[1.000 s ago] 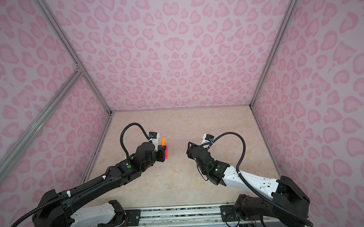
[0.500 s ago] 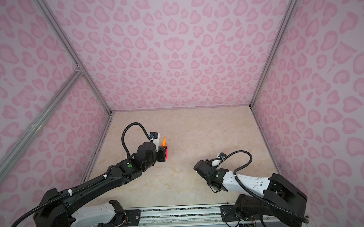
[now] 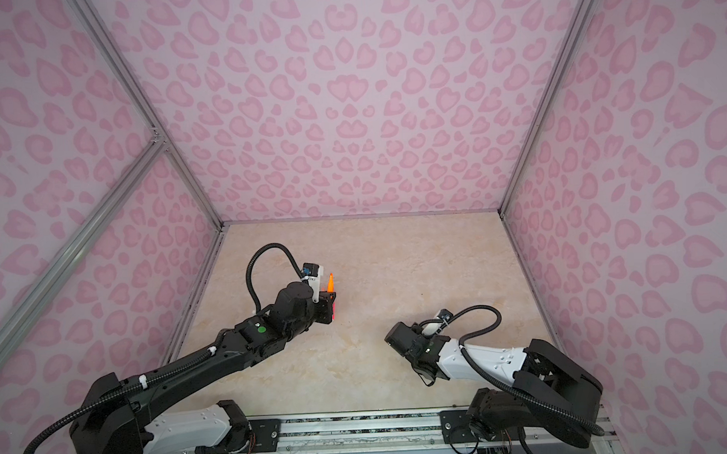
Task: Insert the pens into the pen caps
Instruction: 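Withdraw the right gripper and move it over the translucent cap on the table, then lower the open right gripper around the translucent cap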
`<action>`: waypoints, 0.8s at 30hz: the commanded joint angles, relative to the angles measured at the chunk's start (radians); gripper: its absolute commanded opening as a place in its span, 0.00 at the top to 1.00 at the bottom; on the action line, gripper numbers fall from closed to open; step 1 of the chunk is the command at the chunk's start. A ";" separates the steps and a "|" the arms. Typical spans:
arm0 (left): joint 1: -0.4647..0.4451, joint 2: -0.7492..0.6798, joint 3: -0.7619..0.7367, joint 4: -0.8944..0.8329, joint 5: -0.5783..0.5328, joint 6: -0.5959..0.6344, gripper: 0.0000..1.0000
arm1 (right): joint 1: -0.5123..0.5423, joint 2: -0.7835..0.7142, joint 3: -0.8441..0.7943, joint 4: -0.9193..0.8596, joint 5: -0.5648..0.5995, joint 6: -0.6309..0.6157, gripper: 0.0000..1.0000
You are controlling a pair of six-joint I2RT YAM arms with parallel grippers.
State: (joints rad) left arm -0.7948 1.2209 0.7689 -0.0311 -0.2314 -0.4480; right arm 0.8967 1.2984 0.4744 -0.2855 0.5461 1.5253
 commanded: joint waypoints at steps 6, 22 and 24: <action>-0.001 -0.004 0.010 0.011 0.012 0.008 0.97 | 0.001 -0.016 -0.025 -0.037 0.038 0.036 0.38; -0.002 -0.026 0.006 0.012 0.024 0.005 0.97 | -0.024 -0.072 -0.083 0.042 0.027 -0.031 0.41; -0.001 -0.026 0.006 0.011 0.024 0.005 0.97 | -0.023 -0.052 -0.082 0.052 0.023 -0.027 0.42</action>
State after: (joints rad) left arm -0.7959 1.2007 0.7689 -0.0311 -0.2077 -0.4450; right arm 0.8745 1.2285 0.3893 -0.2443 0.5617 1.5066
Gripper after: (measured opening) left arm 0.169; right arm 0.580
